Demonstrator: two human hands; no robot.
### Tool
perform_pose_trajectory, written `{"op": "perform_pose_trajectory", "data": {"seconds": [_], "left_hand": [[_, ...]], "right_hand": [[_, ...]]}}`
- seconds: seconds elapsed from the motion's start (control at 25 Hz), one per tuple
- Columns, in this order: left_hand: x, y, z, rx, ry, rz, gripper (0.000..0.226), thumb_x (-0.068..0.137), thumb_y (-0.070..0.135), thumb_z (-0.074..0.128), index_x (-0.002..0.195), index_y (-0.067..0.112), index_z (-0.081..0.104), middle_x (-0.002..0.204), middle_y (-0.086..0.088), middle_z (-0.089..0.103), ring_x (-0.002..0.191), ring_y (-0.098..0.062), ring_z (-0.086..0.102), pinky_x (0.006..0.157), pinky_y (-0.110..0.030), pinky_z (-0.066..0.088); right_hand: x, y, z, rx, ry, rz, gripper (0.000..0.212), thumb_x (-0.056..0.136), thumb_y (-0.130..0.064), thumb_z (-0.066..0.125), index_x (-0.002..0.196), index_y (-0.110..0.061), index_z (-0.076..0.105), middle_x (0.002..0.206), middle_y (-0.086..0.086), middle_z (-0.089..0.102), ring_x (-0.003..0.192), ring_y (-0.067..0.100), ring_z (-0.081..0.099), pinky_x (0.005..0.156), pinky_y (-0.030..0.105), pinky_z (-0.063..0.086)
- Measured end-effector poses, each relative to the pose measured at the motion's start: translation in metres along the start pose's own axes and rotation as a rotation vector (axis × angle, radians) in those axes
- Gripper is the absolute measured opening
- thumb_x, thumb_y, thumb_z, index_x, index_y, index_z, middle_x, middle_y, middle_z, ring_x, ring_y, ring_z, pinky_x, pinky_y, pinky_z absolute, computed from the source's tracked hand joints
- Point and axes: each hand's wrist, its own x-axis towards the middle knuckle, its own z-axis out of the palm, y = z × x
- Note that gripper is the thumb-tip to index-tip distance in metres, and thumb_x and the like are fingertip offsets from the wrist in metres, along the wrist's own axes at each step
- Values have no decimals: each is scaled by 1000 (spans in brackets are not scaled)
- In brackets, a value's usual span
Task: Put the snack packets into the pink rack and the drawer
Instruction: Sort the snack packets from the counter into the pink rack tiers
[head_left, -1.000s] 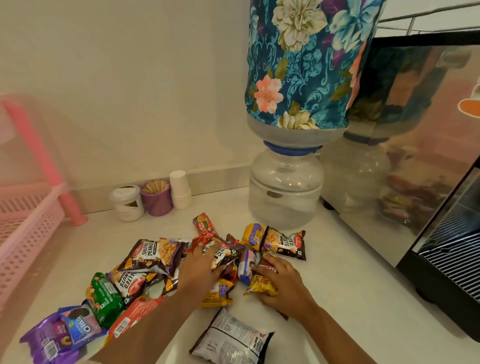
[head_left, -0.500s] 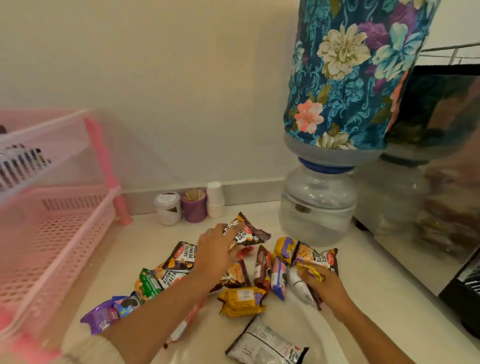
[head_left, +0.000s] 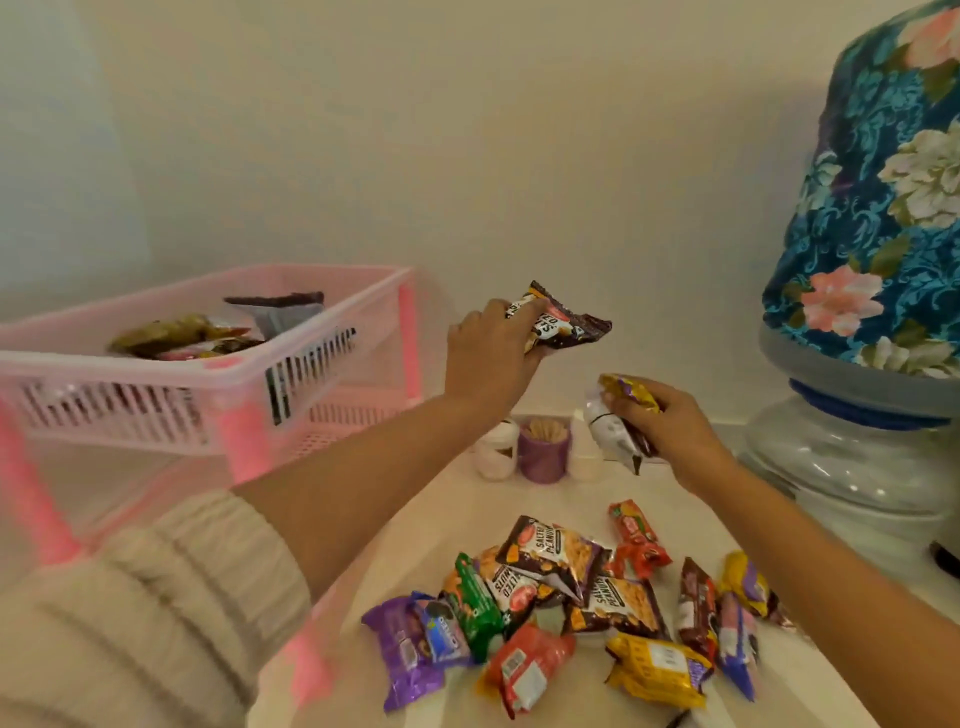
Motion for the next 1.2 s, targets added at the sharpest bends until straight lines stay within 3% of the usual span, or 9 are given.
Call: {"op": "perform_pose_trajectory", "data": {"seconds": [0.12,0.28,0.44,0.6,0.72,0.88,1.04,1.2], "left_hand": [[21,-31,-49,131,72,4,50,87,41,55,134,31,42,120,-11,52,106,-35,50,84,-42,37],[38,-90,-116,274,137,-27,50,87,42,53,134,30,41,121,-11,51,108,-36,50,87,-44,37],[36,-163,-175,375,184,-113,49,88,40,55,134,27,41,121,-15,52,107,-38,50,88,-46,37],[9,-230,-204,434,170,-232,48,87,39,57,132,25,44,118,-19,53,104,-41,51,86,-48,38],[-16,-269,-204,471,93,-285,48,88,39,56,132,25,44,116,-19,53,103,-42,51,86,-48,39],[-31,-306,-195,440,-35,-416,48,88,40,55,133,27,43,117,-18,53,105,-42,52,87,-47,41],[-29,-324,-179,354,-173,-470,58,87,41,56,139,30,32,124,-15,52,109,-38,52,87,-45,43],[-19,-332,-165,263,-489,-525,80,85,46,57,146,28,10,139,-17,42,118,-35,49,92,-42,44]], "right_hand": [[34,-49,49,21,-55,-68,15,81,-19,68,90,-30,66,85,-6,66,78,13,63,72,27,51],[67,-106,117,-20,-157,-224,24,81,-20,69,105,-17,67,87,-4,67,79,11,63,77,27,52],[86,-152,179,-87,-172,-423,26,80,-26,69,106,-22,68,100,-3,67,97,15,63,91,31,50],[93,-180,237,-94,-194,-541,27,82,-26,67,109,-21,68,103,-2,68,99,14,62,94,33,48],[87,-186,277,-182,-258,-600,29,83,-27,66,111,-20,67,111,1,68,102,13,60,95,31,46],[76,-178,316,-478,-466,-727,30,84,-29,65,113,-23,65,115,1,65,97,7,52,79,18,38],[81,-161,341,-828,-667,-744,36,82,-34,65,116,-22,63,121,4,61,109,21,54,93,34,44],[96,-157,349,-1045,-642,-745,43,84,-35,62,125,-23,55,127,3,56,113,23,52,94,35,43]]}}
